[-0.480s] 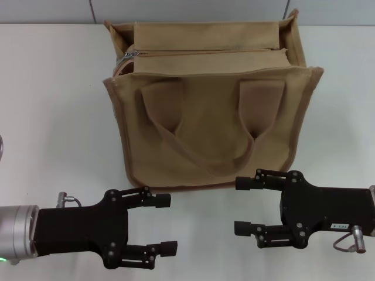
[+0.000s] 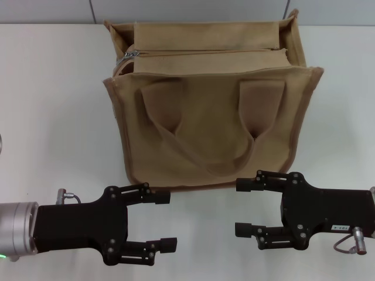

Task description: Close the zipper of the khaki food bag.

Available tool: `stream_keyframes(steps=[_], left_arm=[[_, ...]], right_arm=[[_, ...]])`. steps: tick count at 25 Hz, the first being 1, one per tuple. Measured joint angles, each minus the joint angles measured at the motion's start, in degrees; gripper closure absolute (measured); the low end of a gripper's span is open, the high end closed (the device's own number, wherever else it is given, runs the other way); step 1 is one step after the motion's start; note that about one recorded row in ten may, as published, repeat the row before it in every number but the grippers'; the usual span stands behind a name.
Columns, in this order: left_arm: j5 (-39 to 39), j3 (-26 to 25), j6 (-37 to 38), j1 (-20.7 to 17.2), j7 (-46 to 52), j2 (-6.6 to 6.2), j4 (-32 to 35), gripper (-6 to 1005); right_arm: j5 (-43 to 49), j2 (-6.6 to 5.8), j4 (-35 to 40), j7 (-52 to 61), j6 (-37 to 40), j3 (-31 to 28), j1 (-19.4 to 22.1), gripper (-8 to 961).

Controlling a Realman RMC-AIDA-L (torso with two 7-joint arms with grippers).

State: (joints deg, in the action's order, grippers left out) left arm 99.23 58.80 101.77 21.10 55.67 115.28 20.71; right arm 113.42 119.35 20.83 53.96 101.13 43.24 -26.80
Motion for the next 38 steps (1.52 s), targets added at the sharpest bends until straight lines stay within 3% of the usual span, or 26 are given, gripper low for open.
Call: stream_keyframes(steps=[7,12,13,14,17,22,24,26,28,29,32,38], left_arm=[[-0.18,-2.57,4.56,0.30,0.37,0.06,0.79,168],[-0.59,-13.46,11.75,2.17,0.18,0.96,0.89,167],[-0.59,-13.46,11.75,2.17,0.18,0.96,0.89,167],[-1.69,-18.13,12.08,3.03,0.32,1.72,0.70,167],[-7.07,-24.51,11.93,3.63,-0.10,2.87,0.24,168],[-14.51,-27.58,9.43,3.49,-1.14,3.10,0.06,168],[-15.64,-28.05,8.03,3.30,-1.56,3.02,0.10,167],[-15.87,-28.25,0.17,2.33,-3.59,1.56,0.60,168],[-15.59,-28.14,-0.87,2.16,-3.82,1.22,0.60,169],[-13.41,-27.88,-3.76,1.55,-4.31,0.13,0.64,169],[-9.06,-27.96,-6.26,1.05,-4.55,-1.02,0.76,169],[-2.66,-27.96,-7.81,0.82,-4.19,-1.61,0.87,168]], right_arm=[[-0.18,-0.03,0.00,0.00,0.03,-0.24,0.08,184],[-0.22,-0.09,0.16,-0.02,0.03,-0.27,0.09,184],[-0.22,-0.09,0.19,-0.05,0.03,-0.26,0.09,184],[-0.22,-0.08,0.20,-0.14,0.03,-0.27,0.09,184],[-0.23,-0.09,0.15,-0.60,0.03,-0.37,0.01,184],[-0.23,-0.09,0.18,-0.72,0.20,-0.58,-0.08,184],[-0.23,-0.09,0.30,-0.73,0.44,-0.61,-0.04,184],[-0.23,-0.09,0.41,-0.73,0.57,-0.62,0.00,185],[-0.23,-0.09,0.44,-0.72,0.58,-0.62,0.02,185],[-0.23,-0.09,0.44,-0.73,0.58,-0.64,0.07,185],[-0.23,-0.09,0.45,-0.72,0.60,-0.74,0.14,185],[-0.22,-0.16,0.45,-0.57,0.64,-1.32,0.18,185]])
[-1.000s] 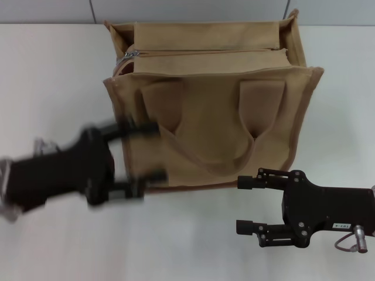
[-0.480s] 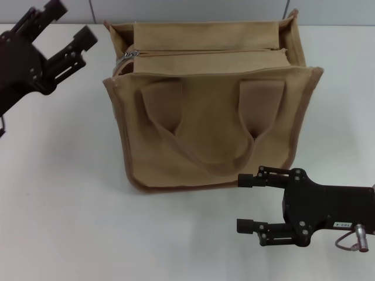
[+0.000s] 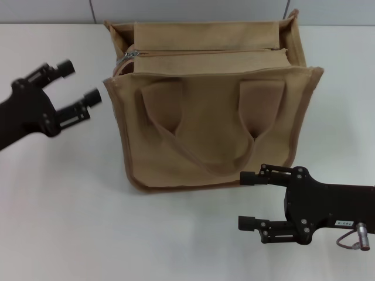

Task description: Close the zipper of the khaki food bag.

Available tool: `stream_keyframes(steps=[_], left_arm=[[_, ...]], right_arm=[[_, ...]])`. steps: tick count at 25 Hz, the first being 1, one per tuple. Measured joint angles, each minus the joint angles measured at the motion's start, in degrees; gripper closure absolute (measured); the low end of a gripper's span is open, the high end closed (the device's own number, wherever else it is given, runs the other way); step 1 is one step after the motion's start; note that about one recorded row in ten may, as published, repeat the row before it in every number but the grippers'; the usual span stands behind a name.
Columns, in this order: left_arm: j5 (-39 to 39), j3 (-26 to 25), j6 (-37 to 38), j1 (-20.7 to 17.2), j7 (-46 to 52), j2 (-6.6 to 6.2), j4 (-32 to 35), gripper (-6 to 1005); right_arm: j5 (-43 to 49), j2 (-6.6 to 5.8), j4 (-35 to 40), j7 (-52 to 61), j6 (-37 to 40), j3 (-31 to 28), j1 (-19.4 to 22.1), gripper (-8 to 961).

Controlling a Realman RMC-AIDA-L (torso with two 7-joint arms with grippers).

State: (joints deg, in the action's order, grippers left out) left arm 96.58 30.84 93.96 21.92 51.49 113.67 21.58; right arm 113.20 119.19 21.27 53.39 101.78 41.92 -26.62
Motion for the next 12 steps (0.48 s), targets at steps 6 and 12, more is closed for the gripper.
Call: stream_keyframes(steps=[6,12], left_arm=[[2.29,-0.26,-1.04,0.72,-0.29,0.68,0.04,168],[2.31,-0.08,-5.18,2.68,-1.77,2.53,0.71,167]], right_arm=[[0.00,-0.02,0.00,0.05,0.00,-0.01,0.00,185],[0.00,-0.02,0.00,0.21,-0.01,0.00,-0.01,185]])
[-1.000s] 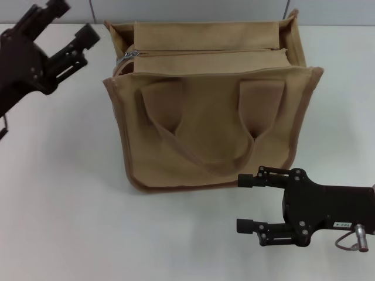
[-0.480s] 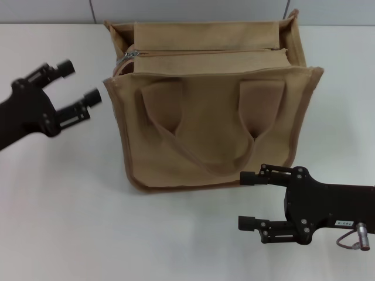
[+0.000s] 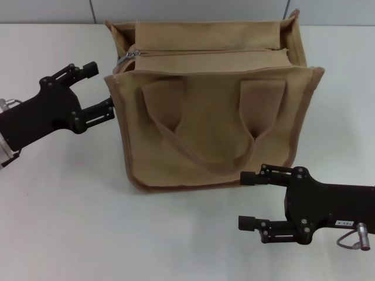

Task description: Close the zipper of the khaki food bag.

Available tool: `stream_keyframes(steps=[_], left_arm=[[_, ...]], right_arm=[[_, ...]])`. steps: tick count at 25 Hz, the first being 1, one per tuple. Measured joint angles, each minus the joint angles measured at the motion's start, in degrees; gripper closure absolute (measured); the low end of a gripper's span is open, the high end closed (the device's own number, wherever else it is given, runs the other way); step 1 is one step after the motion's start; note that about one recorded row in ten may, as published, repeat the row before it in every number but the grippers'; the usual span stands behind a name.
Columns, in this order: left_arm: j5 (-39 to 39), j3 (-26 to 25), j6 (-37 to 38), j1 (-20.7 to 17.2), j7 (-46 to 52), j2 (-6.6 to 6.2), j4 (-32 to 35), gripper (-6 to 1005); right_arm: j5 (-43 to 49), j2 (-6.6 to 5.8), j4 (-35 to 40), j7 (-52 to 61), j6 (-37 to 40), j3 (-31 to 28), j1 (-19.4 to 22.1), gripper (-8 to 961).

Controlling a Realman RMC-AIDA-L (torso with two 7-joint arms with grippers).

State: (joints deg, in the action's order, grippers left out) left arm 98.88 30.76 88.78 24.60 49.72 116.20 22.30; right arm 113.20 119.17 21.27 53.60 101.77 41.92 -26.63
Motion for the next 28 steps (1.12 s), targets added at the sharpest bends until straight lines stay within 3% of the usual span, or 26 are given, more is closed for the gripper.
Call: stream_keyframes(steps=[5,10,24,28], left_arm=[[-0.93,-2.66,-0.22,0.38,-2.76,0.92,0.14,174],[-1.19,-6.37,0.10,0.03,-4.37,0.94,0.14,187],[-1.64,-6.05,1.54,-0.61,-7.20,1.16,0.57,223],[-1.56,-5.86,1.92,-0.63,-9.80,1.39,0.58,307]], right_arm=[[0.00,0.00,0.00,0.11,0.00,0.00,0.00,186],[0.00,0.00,-0.16,0.18,0.00,-0.03,0.00,186],[-0.03,0.09,-0.30,0.19,0.09,-0.72,-0.09,186],[-0.06,0.09,-0.29,0.19,0.10,-0.78,-0.09,187]])
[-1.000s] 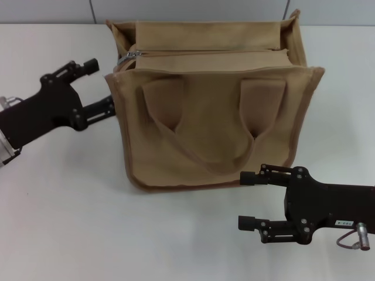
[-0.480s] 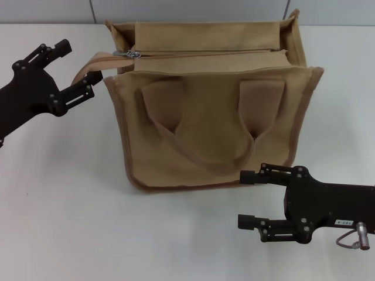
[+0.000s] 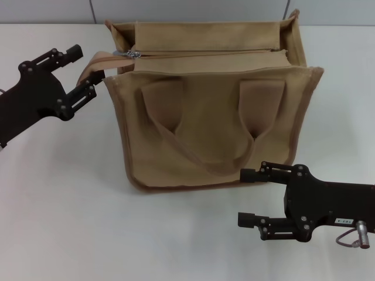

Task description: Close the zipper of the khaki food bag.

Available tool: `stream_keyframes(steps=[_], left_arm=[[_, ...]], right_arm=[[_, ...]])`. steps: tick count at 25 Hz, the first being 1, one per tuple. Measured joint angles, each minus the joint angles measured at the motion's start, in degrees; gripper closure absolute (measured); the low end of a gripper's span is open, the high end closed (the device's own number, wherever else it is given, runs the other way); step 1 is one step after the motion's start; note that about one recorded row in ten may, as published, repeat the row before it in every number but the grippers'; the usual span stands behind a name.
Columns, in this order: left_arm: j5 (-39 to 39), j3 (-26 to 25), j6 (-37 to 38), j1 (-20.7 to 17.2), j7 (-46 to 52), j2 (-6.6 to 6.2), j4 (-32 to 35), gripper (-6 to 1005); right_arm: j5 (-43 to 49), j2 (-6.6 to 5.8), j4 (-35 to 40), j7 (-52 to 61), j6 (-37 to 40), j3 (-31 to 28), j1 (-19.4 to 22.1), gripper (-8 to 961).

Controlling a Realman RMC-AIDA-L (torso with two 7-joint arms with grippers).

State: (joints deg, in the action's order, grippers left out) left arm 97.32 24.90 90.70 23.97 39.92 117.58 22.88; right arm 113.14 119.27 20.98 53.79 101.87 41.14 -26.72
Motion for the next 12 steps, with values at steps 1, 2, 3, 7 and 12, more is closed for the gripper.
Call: stream_keyframes(steps=[1,2,3,7,12], left_arm=[[-0.03,-0.01,0.24,-0.10,-0.67,0.14,0.02,328],[-0.06,-0.04,0.47,-0.18,-1.18,0.24,0.05,348],[-0.12,-0.09,0.77,-0.26,-1.66,0.33,0.10,369],[-0.13,0.07,1.51,-0.35,-2.07,0.36,0.14,453],[-0.16,0.08,2.39,-0.52,-2.17,0.37,0.15,741]], right_arm=[[0.00,0.00,0.00,0.00,0.00,0.00,0.00,187],[-0.01,0.00,0.01,0.00,0.03,0.00,0.00,187],[-0.02,0.00,0.02,0.00,0.08,0.00,0.00,187],[-0.03,0.00,0.00,0.00,0.59,-0.05,0.01,187],[-0.04,0.00,-0.08,0.00,2.12,-0.58,0.05,187]])
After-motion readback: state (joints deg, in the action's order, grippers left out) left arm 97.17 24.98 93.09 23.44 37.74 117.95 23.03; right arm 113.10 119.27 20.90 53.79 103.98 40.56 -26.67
